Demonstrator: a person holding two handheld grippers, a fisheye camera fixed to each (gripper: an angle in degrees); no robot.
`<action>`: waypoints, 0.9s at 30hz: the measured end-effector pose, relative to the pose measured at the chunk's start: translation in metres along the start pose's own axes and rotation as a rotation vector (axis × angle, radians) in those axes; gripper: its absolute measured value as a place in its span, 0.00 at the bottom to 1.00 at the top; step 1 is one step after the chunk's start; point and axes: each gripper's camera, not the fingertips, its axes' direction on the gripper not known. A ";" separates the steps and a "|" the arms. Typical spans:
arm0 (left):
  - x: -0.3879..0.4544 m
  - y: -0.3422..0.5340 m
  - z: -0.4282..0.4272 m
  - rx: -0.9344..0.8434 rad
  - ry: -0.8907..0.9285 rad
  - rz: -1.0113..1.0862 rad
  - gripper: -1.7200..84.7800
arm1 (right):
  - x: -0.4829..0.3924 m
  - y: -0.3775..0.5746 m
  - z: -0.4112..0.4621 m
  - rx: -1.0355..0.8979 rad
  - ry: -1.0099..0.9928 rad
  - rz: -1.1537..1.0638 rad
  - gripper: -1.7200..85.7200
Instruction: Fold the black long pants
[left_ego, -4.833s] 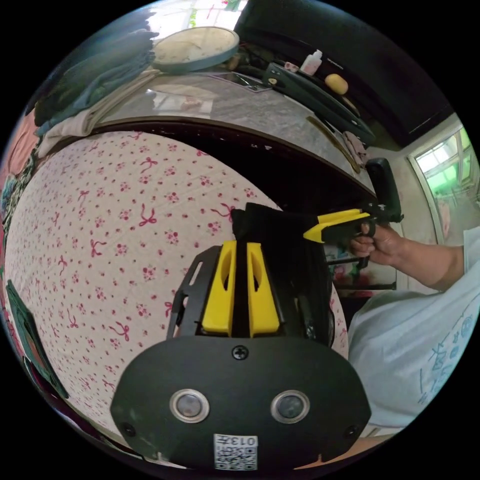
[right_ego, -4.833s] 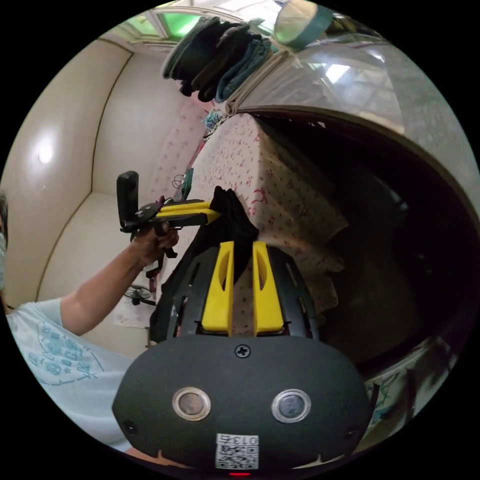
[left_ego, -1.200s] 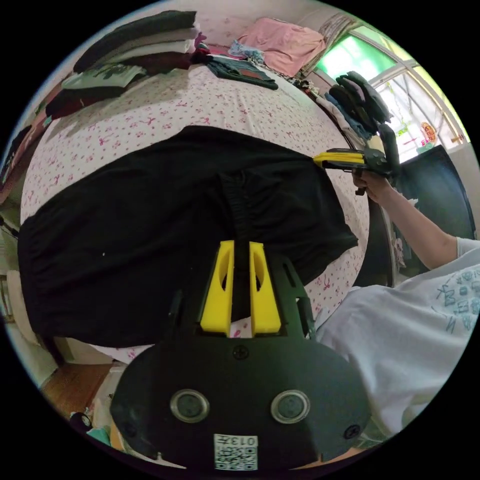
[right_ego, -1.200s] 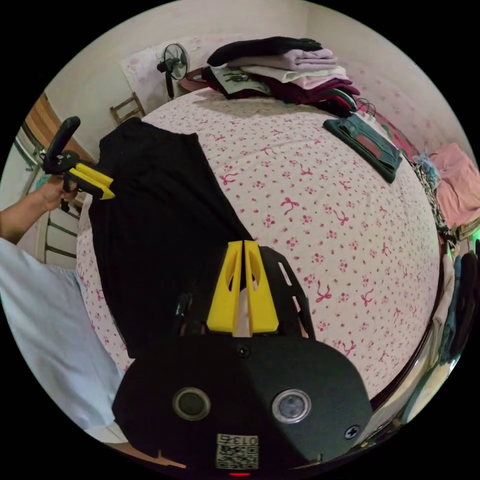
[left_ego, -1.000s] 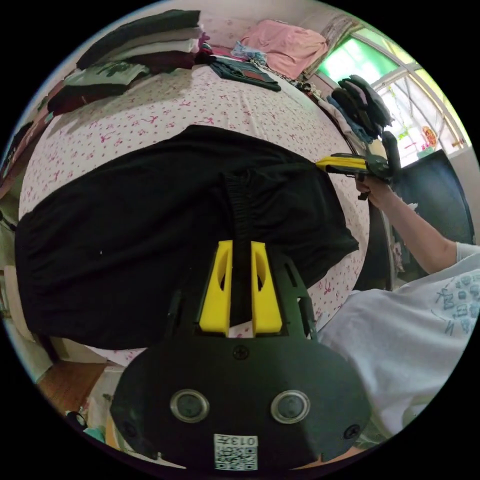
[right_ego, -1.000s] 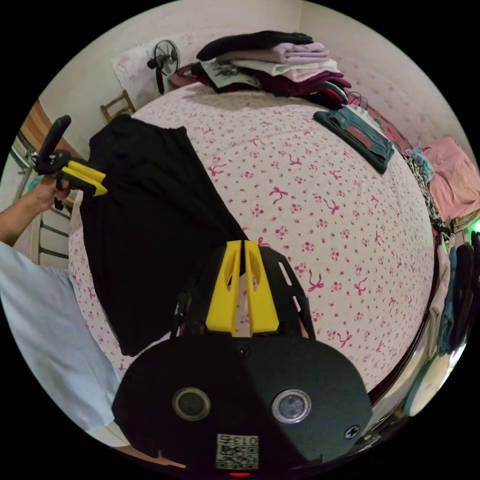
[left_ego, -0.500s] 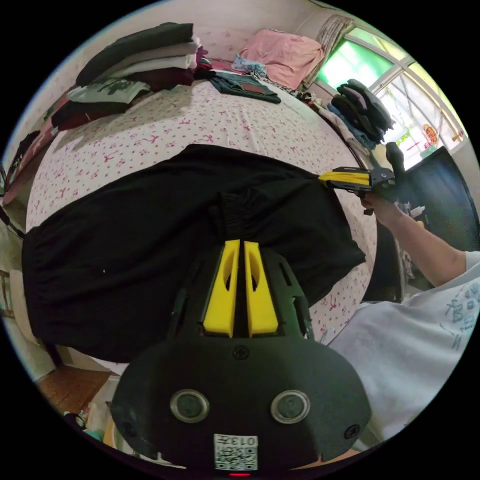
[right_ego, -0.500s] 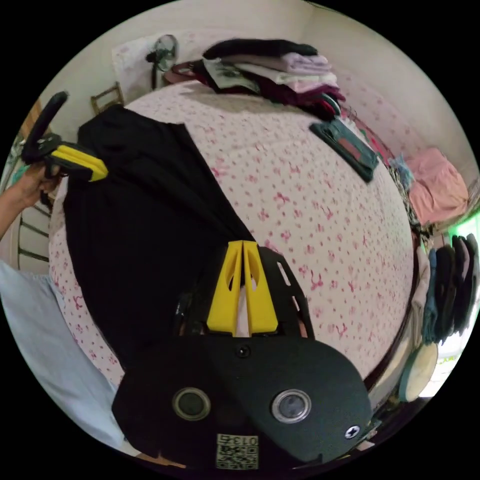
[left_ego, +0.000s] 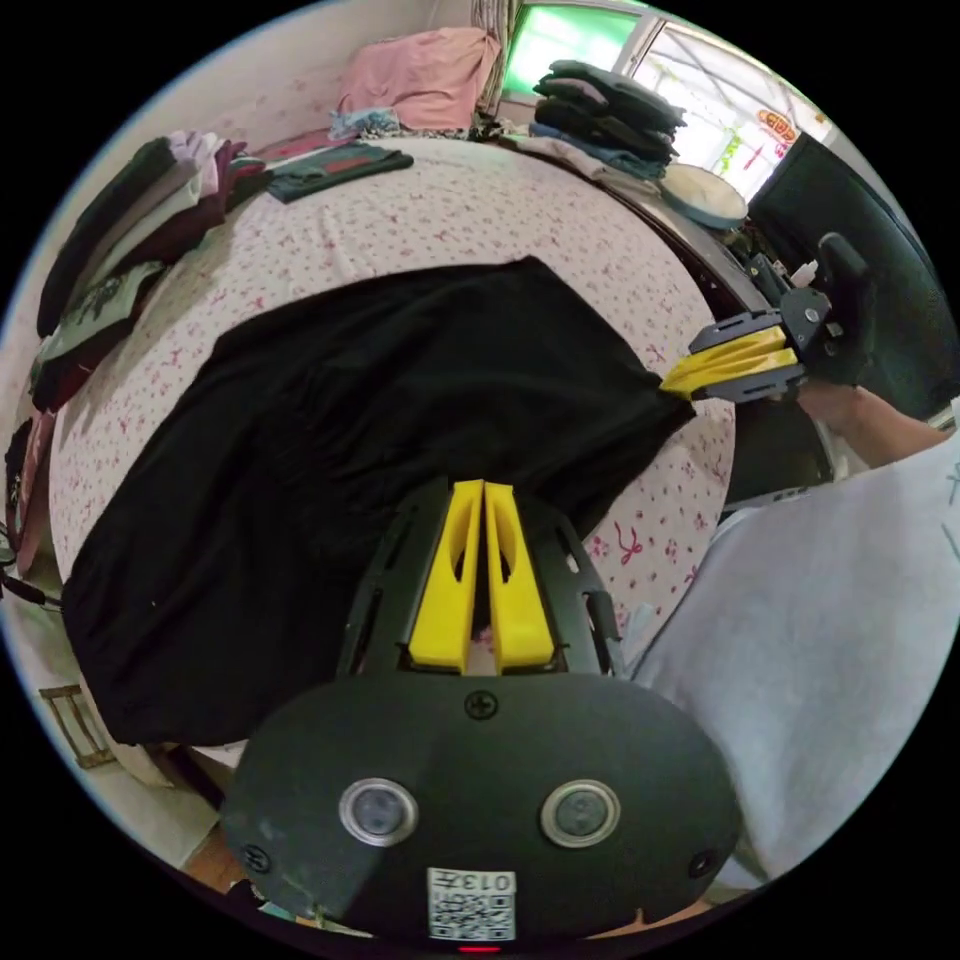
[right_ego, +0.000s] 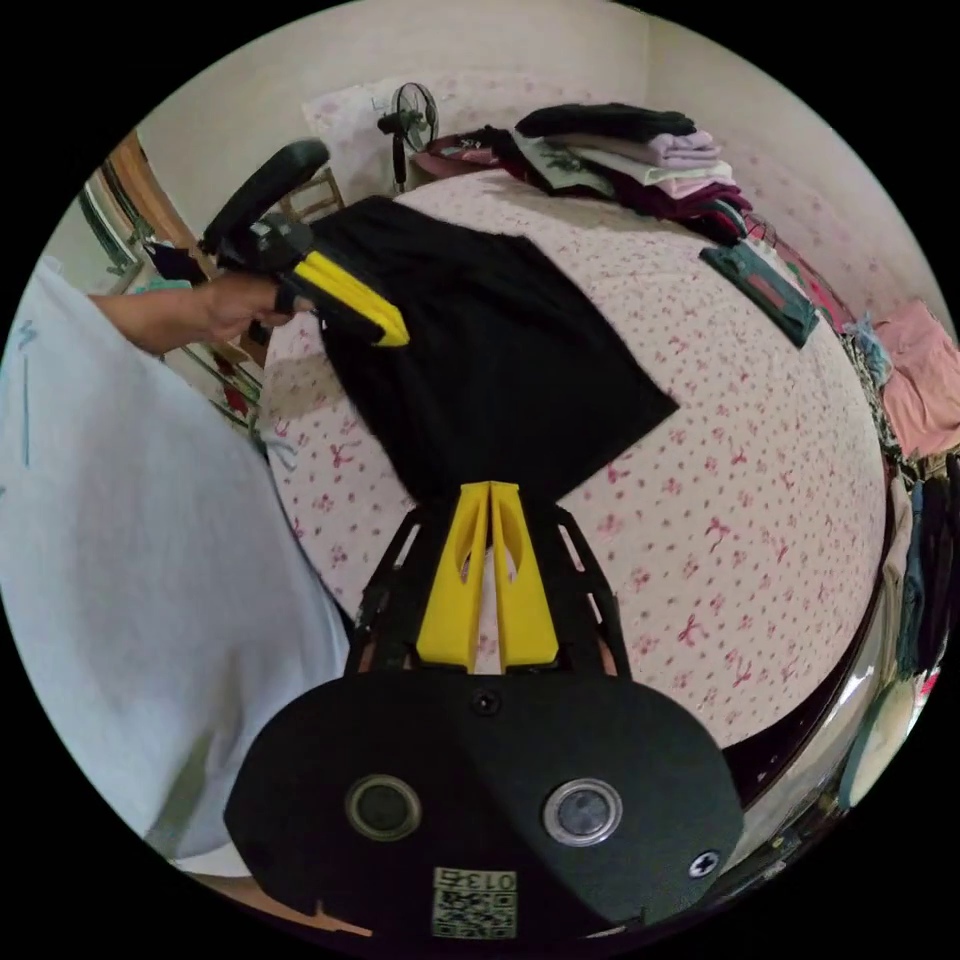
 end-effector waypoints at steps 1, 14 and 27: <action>0.003 0.003 0.002 0.010 0.002 0.003 0.02 | -0.007 0.006 0.011 -0.075 0.035 -0.006 0.02; 0.075 -0.003 0.031 -0.022 -0.107 0.066 0.02 | -0.036 0.025 0.017 -0.012 0.098 -0.011 0.02; 0.034 -0.044 0.022 0.027 -0.333 -0.150 0.02 | 0.028 -0.050 0.010 0.135 0.204 0.094 0.02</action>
